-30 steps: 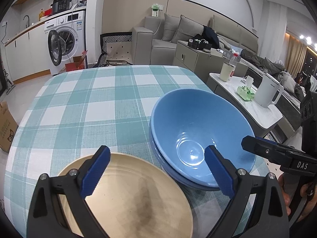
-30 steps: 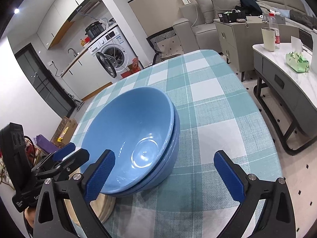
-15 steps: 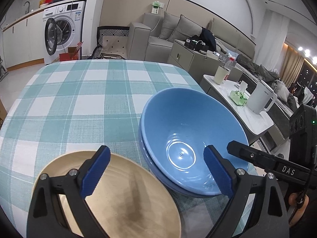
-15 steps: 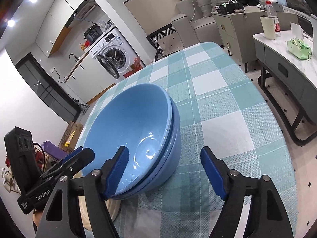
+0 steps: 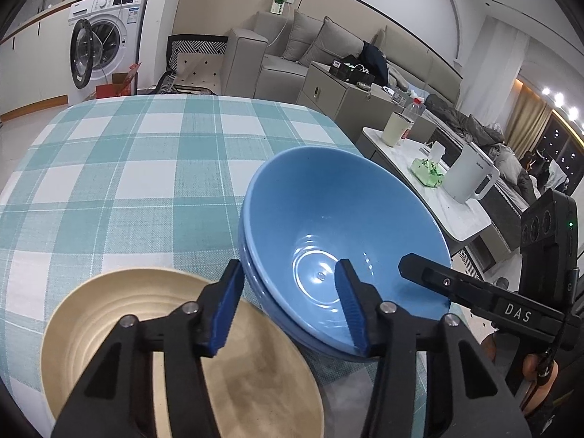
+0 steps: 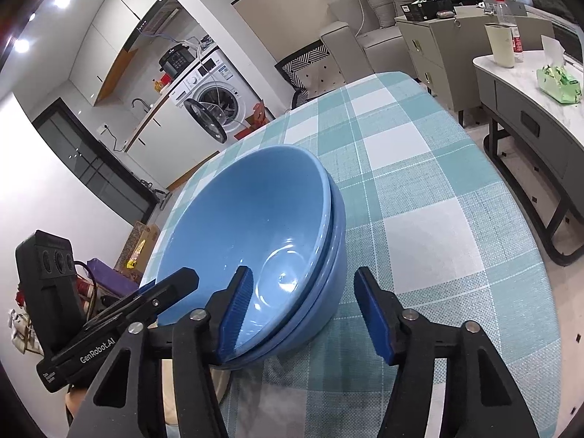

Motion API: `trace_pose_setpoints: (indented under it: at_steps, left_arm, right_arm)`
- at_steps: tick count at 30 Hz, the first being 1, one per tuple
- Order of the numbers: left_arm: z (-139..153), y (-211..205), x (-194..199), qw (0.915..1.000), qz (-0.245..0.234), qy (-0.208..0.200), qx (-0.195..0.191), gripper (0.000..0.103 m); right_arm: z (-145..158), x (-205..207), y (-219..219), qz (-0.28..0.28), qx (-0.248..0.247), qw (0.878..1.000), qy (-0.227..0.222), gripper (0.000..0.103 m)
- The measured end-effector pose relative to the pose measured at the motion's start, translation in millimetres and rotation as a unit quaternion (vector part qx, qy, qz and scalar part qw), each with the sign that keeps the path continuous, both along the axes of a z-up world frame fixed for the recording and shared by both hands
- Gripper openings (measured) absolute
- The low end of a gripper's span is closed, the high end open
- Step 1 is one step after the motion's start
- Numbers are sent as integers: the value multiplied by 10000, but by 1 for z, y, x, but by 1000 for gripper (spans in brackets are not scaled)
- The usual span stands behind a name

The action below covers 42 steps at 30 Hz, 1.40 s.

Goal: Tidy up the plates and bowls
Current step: 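Move both open grippers to the rim of the stacked blue bowls, then close both grippers on the rim of the stacked blue bowls, then lift and carry the stacked blue bowls over the beige plates with both grippers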

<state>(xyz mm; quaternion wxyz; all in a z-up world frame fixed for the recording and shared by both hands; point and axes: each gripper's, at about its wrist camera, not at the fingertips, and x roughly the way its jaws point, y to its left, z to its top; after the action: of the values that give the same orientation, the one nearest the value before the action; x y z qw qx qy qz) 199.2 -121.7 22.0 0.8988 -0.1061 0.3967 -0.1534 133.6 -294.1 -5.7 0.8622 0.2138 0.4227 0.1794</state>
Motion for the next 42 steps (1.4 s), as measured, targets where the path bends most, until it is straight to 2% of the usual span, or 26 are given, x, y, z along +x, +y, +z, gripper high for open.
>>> trace_pose_setpoints:
  at_steps: [2, 7, 25, 42]
  left_arm:
    - [-2, 0, 1, 10000, 15, 32, 17, 43]
    - [-3, 3, 2, 9999, 32, 72, -78, 41]
    - [0, 0, 1, 10000, 31, 21, 62, 40]
    - [4, -1, -2, 9998, 25, -60, 186, 40]
  right_arm:
    - [-1, 1, 0, 12, 25, 10000, 4, 54]
    - [0, 0, 1, 40, 35, 10000, -36, 50]
    - [5, -5, 6, 2, -276, 9995, -174, 47]
    - [6, -4, 4, 14, -263, 9993, -251, 46]
